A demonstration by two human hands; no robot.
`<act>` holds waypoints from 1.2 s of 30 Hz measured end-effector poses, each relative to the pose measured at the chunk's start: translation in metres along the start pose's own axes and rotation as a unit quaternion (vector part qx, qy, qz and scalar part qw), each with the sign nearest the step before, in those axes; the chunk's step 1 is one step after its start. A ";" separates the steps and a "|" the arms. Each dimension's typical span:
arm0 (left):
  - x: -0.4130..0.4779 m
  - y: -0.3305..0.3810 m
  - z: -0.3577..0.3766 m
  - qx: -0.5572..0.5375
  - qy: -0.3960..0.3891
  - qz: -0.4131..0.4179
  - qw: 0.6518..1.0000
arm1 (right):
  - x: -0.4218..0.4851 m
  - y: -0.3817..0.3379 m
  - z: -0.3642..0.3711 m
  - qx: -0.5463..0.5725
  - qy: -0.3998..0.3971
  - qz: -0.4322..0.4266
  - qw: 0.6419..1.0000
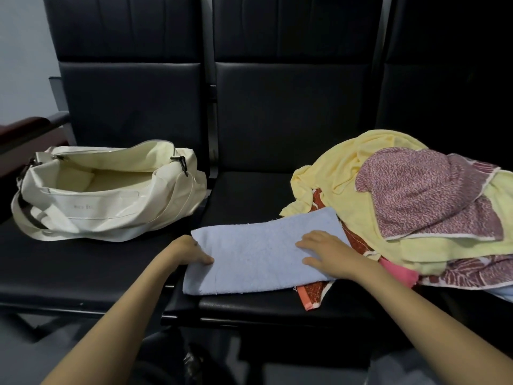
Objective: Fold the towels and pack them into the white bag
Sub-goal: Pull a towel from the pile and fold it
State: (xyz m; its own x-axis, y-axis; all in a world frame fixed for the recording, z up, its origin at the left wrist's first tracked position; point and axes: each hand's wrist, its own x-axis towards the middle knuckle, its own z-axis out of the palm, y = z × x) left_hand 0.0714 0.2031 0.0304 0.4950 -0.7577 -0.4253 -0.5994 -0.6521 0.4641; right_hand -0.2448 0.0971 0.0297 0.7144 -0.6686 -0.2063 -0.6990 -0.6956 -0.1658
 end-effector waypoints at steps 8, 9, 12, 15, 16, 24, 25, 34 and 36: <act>-0.004 -0.003 -0.010 -0.257 -0.082 0.071 0.960 | 0.002 0.010 0.012 0.037 0.017 0.018 0.999; -0.004 -0.005 -0.012 -0.278 -0.097 0.080 0.952 | 0.003 0.010 0.012 0.039 0.017 0.018 0.999; -0.007 -0.004 -0.021 -0.310 -0.138 0.121 0.933 | 0.004 0.011 0.011 0.049 0.017 0.014 0.999; -0.013 0.014 -0.021 -0.324 -0.162 0.172 0.916 | 0.006 0.014 0.009 0.054 0.024 0.017 0.998; -0.016 0.026 -0.018 -0.313 -0.159 0.192 0.917 | 0.006 0.015 0.008 0.061 0.028 0.019 0.998; -0.035 0.149 0.044 -0.124 -0.122 0.272 0.946 | 0.012 0.020 0.009 0.395 0.134 0.102 0.903; -0.035 0.159 0.053 -0.110 -0.128 0.274 0.947 | 0.014 0.020 0.007 0.466 0.143 0.116 0.866; -0.033 0.177 0.088 -0.340 -0.241 0.170 0.893 | 0.016 0.032 -0.002 0.614 0.111 0.210 0.752; -0.030 0.171 0.084 -0.363 -0.205 0.137 0.899 | 0.015 0.033 -0.003 0.550 0.131 0.213 0.796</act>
State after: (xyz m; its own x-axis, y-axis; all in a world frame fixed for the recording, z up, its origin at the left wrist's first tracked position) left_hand -0.0988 0.1166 0.0569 0.0289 -0.9164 -0.3992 -0.0211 -0.3998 0.9164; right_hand -0.2571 0.0634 0.0238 0.2857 -0.9149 -0.2852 -0.3815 0.1644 -0.9096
